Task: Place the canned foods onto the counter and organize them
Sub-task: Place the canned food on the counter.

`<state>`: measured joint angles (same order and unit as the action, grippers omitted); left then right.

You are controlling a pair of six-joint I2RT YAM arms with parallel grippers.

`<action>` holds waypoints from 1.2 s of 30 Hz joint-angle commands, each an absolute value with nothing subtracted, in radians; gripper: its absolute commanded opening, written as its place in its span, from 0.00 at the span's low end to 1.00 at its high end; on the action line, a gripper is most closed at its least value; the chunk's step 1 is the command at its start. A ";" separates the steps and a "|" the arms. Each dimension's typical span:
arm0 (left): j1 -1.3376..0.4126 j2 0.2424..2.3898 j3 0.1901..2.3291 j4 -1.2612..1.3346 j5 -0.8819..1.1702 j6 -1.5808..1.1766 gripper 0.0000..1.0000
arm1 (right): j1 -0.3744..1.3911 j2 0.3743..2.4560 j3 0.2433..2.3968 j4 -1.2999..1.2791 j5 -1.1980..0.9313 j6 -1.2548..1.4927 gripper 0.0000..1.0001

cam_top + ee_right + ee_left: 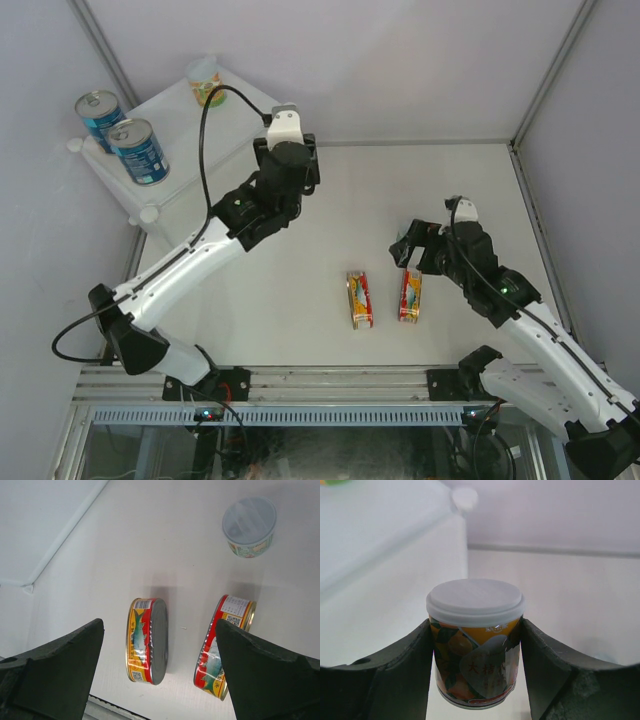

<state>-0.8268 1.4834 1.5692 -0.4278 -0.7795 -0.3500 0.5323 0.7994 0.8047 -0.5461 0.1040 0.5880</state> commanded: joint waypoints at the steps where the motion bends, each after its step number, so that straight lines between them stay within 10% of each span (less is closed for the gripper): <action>1: -0.799 1.424 1.660 -0.289 -0.922 -0.195 0.00 | 0.546 0.790 0.809 -0.514 0.119 0.600 0.92; 36: -0.383 1.482 1.372 0.524 -0.820 -0.039 0.00 | 0.566 0.933 0.873 -0.447 0.098 0.564 0.91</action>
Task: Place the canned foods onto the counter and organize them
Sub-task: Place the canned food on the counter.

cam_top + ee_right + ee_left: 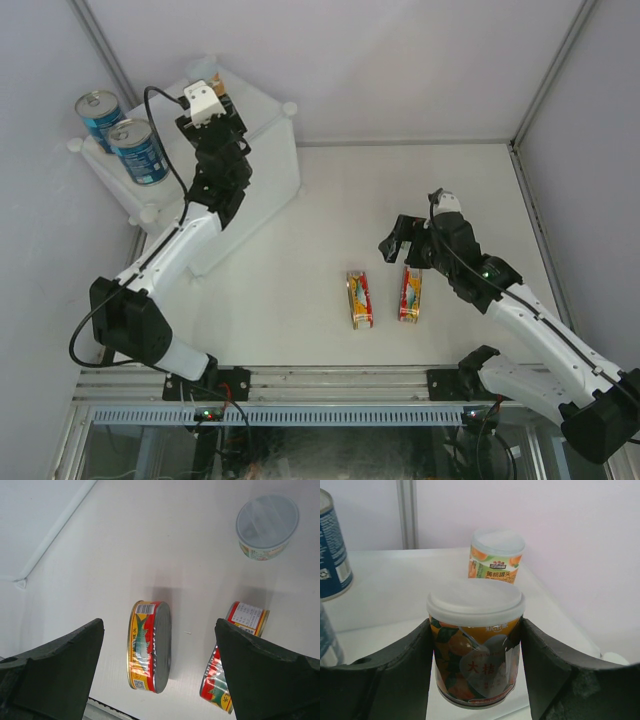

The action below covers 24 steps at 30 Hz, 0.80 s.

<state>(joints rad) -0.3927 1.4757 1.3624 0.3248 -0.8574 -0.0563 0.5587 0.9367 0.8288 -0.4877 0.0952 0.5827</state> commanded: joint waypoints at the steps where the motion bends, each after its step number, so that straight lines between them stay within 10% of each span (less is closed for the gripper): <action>1: -0.383 1.489 1.377 0.526 -0.821 -0.042 0.00 | 0.566 0.933 0.874 -0.449 0.100 0.564 0.91; 24: -0.362 1.463 1.323 0.492 -0.854 -0.081 0.00 | 0.591 0.935 0.873 -0.431 0.087 0.534 0.92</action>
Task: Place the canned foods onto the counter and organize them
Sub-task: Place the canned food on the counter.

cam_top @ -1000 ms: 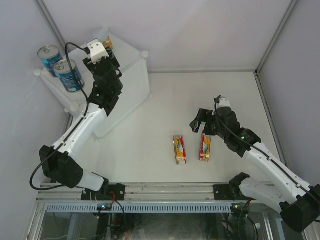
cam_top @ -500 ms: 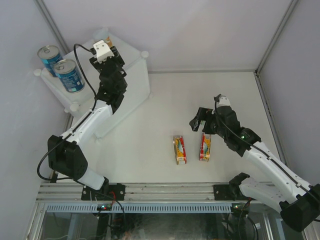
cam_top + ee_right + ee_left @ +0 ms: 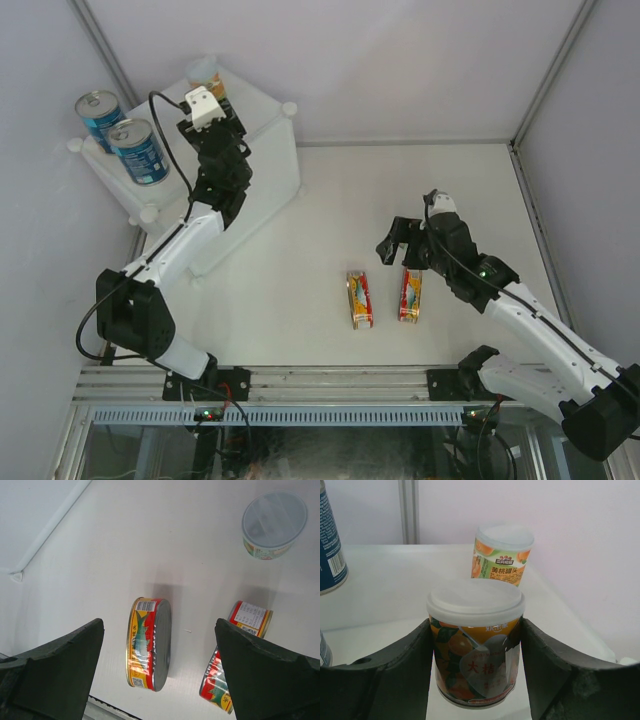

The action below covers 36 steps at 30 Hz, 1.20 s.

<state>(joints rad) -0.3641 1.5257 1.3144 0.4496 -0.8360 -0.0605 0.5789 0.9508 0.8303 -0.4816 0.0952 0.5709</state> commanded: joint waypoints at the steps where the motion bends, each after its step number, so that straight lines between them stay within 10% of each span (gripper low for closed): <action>1: -0.361 1.463 1.328 0.477 -0.858 -0.086 0.00 | 0.595 0.933 0.873 -0.431 0.083 0.530 0.92; 36: -0.387 1.516 1.436 0.299 -0.873 -0.120 0.08 | 0.621 0.827 0.835 -0.477 0.047 0.517 0.92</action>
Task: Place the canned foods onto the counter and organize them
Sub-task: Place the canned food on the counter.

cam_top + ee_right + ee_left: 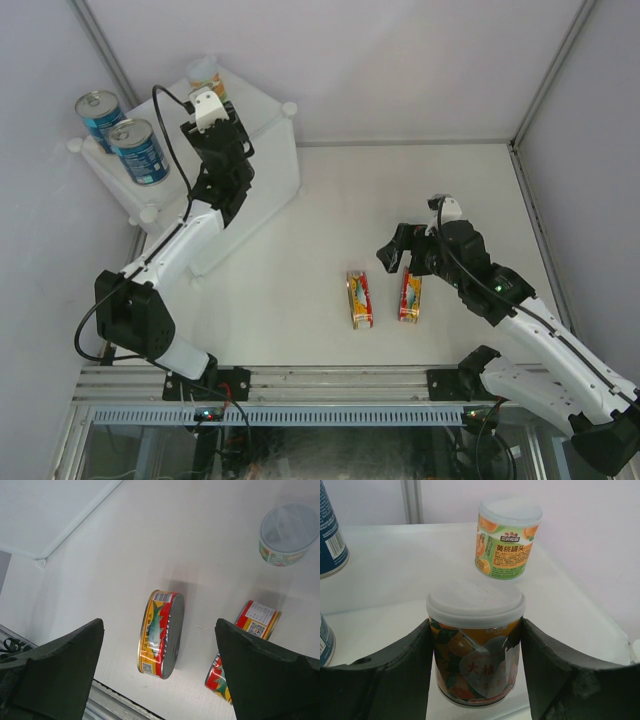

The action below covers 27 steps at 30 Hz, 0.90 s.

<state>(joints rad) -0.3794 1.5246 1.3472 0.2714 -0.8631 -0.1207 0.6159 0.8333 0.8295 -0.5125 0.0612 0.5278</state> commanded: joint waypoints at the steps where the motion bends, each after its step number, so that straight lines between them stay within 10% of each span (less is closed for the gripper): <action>1: -0.388 1.517 1.437 0.298 -0.874 -0.117 0.08 | 0.621 0.826 0.834 -0.477 0.045 0.518 0.92; 27: -0.406 1.513 1.444 0.263 -0.895 -0.118 0.43 | 0.627 0.818 0.829 -0.485 0.012 0.501 0.92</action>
<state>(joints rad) -0.3992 1.5391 1.3788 0.2359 -0.8783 -0.1204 0.6182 0.8341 0.8116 -0.5056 0.0174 0.5266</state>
